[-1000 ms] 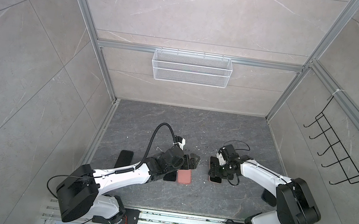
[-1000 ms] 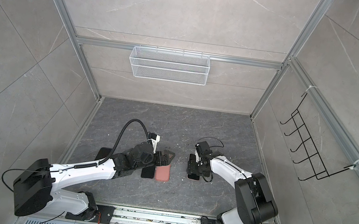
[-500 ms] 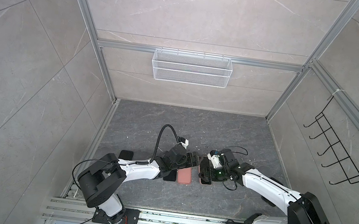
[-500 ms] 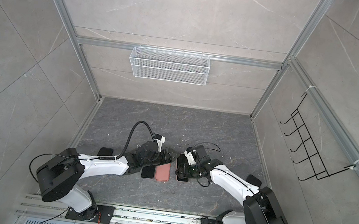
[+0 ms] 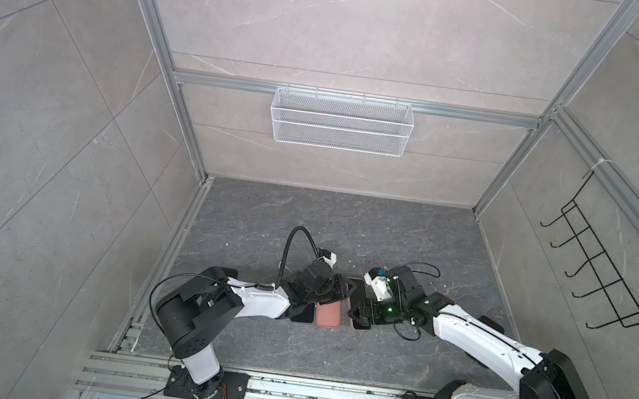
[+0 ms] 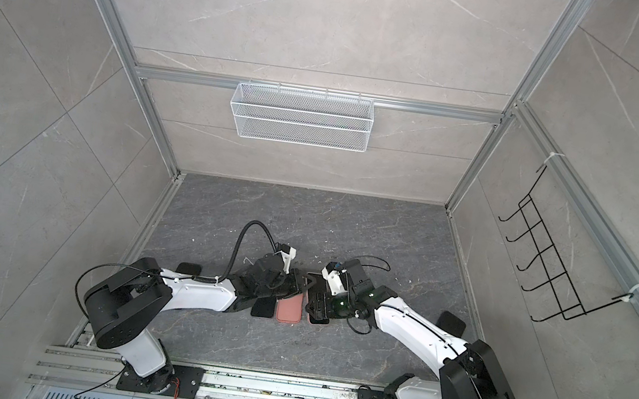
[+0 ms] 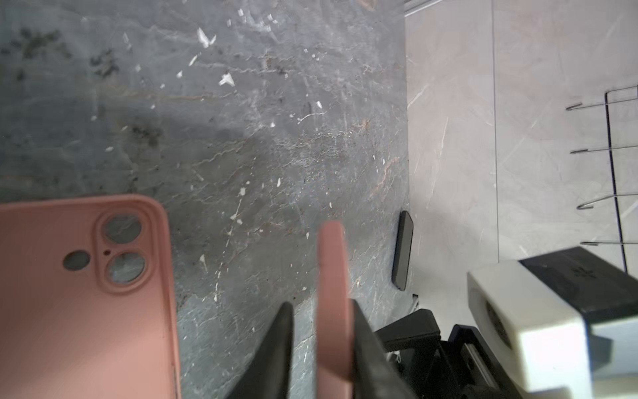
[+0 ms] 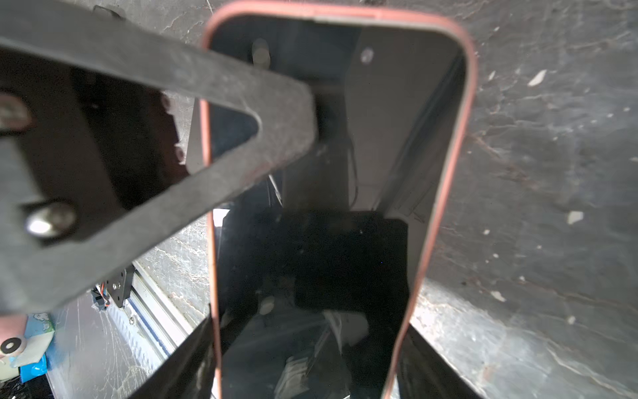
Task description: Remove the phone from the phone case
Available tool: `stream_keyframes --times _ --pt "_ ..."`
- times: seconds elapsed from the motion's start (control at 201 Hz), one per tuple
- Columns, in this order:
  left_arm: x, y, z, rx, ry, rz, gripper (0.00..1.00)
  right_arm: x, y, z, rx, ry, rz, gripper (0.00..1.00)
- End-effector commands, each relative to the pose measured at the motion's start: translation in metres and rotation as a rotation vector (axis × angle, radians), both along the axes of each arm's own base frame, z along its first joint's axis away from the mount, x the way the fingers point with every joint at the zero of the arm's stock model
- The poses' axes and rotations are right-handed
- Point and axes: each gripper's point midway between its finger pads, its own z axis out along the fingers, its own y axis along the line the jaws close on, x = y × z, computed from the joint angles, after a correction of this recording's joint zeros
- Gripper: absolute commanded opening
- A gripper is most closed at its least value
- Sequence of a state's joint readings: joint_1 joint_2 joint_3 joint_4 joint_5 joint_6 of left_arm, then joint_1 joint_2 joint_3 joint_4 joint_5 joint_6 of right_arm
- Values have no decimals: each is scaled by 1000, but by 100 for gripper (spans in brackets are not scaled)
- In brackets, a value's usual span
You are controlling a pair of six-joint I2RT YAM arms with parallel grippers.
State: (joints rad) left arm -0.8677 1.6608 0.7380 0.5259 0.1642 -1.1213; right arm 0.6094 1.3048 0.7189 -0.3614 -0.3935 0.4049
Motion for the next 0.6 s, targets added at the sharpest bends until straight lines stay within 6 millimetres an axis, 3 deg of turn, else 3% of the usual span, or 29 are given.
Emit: stream_keyframes --times 0.0,0.105,0.189,0.339,0.453,0.593 --pt "2 1 5 -31 -8 7 15 4 11 24 72 -51 10 32" --pt "5 6 12 -42 -16 21 0 1 12 31 93 -60 5 35" --pt "15 19 29 -87 -45 77 0 1 11 47 144 -79 -53 59" --pt "46 72 89 -230 -173 321 0 6 5 107 425 -157 -290 81" --pt "55 105 146 -379 -284 492 0 6 3 146 634 -182 -384 85" --pt "57 120 189 -573 -310 581 0 5 15 169 797 -169 -392 85"
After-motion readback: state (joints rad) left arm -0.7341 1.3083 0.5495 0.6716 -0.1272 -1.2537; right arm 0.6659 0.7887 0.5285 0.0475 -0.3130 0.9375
